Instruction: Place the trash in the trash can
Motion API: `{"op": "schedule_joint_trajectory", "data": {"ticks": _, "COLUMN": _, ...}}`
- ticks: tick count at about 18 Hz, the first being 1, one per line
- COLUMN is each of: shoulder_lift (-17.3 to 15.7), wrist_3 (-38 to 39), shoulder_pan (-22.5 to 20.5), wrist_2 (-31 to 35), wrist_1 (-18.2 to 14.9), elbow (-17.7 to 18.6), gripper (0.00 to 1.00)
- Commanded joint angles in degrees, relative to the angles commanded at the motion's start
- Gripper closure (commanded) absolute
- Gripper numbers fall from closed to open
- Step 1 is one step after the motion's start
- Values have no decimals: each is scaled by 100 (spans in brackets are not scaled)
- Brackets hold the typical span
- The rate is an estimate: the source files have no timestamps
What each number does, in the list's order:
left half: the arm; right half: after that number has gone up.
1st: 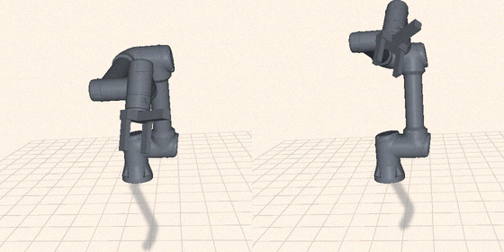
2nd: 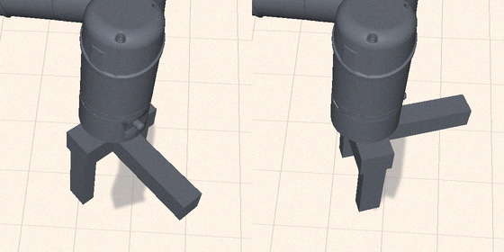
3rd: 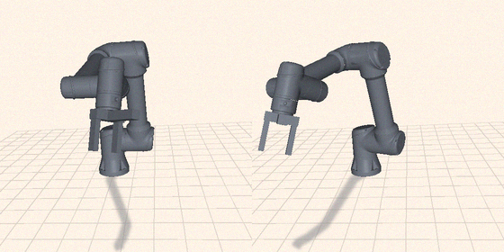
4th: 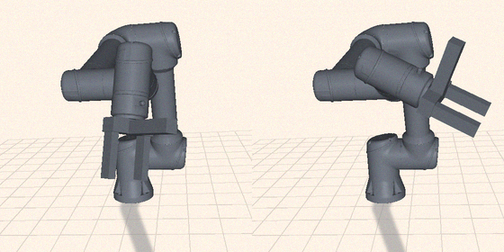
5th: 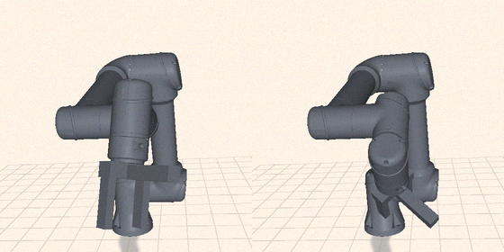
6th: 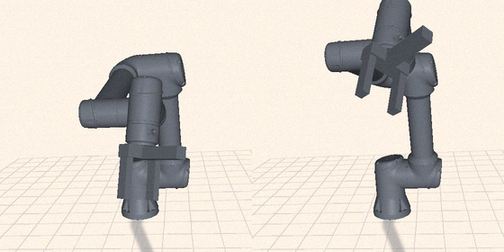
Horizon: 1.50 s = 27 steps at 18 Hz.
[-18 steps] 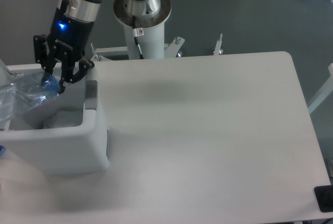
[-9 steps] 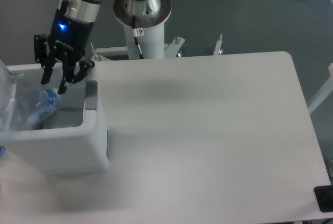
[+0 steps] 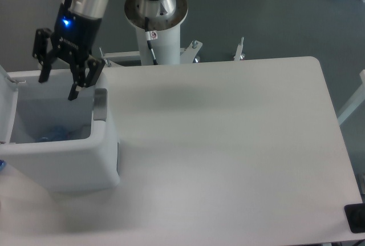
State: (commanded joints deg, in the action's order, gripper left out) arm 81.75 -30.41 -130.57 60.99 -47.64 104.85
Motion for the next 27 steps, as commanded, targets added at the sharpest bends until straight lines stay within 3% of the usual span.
{"op": "schedule_joint_trajectory", "data": {"ticks": 4, "shoulder_lift": 60, "wrist_3": -17, "shoulder_pan": -1223, "wrist_2": 0, "wrist_1": 255, "elbow": -131, "gripper": 0}}
{"op": "schedule_joint_trajectory", "data": {"ticks": 10, "shoulder_lift": 605, "wrist_3": -1359, "shoulder_pan": -2235, "wrist_2": 412, "wrist_1": 238, "elbow": -369, "gripper": 0}}
{"op": "schedule_joint_trajectory", "data": {"ticks": 15, "shoulder_lift": 527, "wrist_3": -2942, "shoulder_pan": -2306, "wrist_2": 1554, "wrist_1": 71, "elbow": -203, "gripper": 0}}
{"op": "schedule_joint_trajectory", "data": {"ticks": 18, "shoulder_lift": 448, "wrist_3": -3523, "shoulder_pan": -2289, "wrist_2": 1889, "wrist_1": 35, "elbow": -114, "gripper": 0}}
{"op": "schedule_joint_trajectory", "data": {"ticks": 27, "shoulder_lift": 368, "wrist_3": -3630, "shoulder_pan": -2324, "wrist_2": 1987, "wrist_1": 62, "elbow": -17, "gripper": 0}}
